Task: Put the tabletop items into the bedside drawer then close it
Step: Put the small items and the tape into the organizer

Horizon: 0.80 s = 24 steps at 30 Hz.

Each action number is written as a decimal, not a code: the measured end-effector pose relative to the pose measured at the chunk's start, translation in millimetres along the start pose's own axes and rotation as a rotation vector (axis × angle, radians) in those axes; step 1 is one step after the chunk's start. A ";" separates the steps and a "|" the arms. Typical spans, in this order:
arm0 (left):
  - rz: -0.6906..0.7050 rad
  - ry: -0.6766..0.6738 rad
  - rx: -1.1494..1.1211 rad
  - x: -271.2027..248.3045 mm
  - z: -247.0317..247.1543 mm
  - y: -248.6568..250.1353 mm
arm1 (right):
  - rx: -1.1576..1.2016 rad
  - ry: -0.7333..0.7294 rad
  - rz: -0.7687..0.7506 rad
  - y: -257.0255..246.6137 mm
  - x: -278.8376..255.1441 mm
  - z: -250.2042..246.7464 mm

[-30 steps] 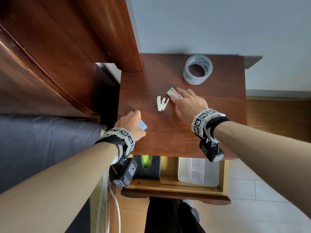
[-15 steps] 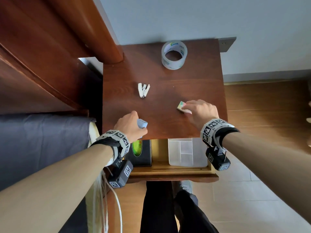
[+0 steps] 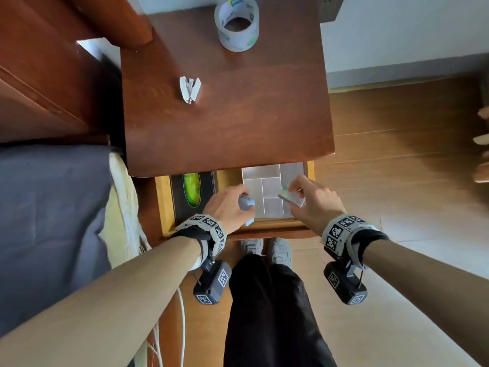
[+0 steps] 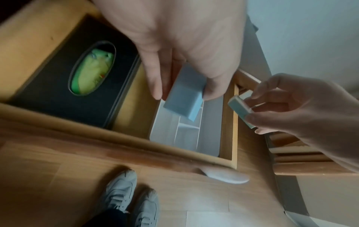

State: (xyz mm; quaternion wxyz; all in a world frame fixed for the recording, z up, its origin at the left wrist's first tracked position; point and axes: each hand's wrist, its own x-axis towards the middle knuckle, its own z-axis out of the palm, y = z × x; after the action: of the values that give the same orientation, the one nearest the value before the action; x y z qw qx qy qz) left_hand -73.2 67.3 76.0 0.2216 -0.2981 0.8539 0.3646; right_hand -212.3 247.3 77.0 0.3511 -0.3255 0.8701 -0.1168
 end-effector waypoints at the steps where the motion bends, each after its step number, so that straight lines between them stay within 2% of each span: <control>1: 0.004 0.009 0.002 2.7 9.3 0.8 | 0.033 0.004 0.001 6.4 -2.1 9.8; 7: 0.035 0.102 -0.013 36.7 57.1 2.9 | 0.133 0.066 0.108 48.9 2.1 44.7; 12: 0.092 0.043 0.075 48.7 86.1 7.5 | 0.129 0.113 0.147 74.2 -2.8 45.1; 17: 0.243 -0.013 0.179 50.5 100.3 11.6 | 0.121 0.155 0.159 85.8 -9.4 43.1; 22: 0.212 -0.067 0.239 58.4 107.5 6.4 | 0.160 0.175 0.151 90.8 -13.7 47.5; 24: 0.220 -0.133 0.243 61.4 109.9 4.4 | 0.178 0.182 0.149 91.6 -13.6 49.3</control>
State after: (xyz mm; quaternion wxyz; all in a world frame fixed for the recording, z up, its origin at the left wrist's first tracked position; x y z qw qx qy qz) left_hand -102.9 131.4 -28.2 0.2706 -0.1492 0.9026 0.2997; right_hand -215.4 327.1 8.8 0.3061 -0.2157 0.9063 -0.1960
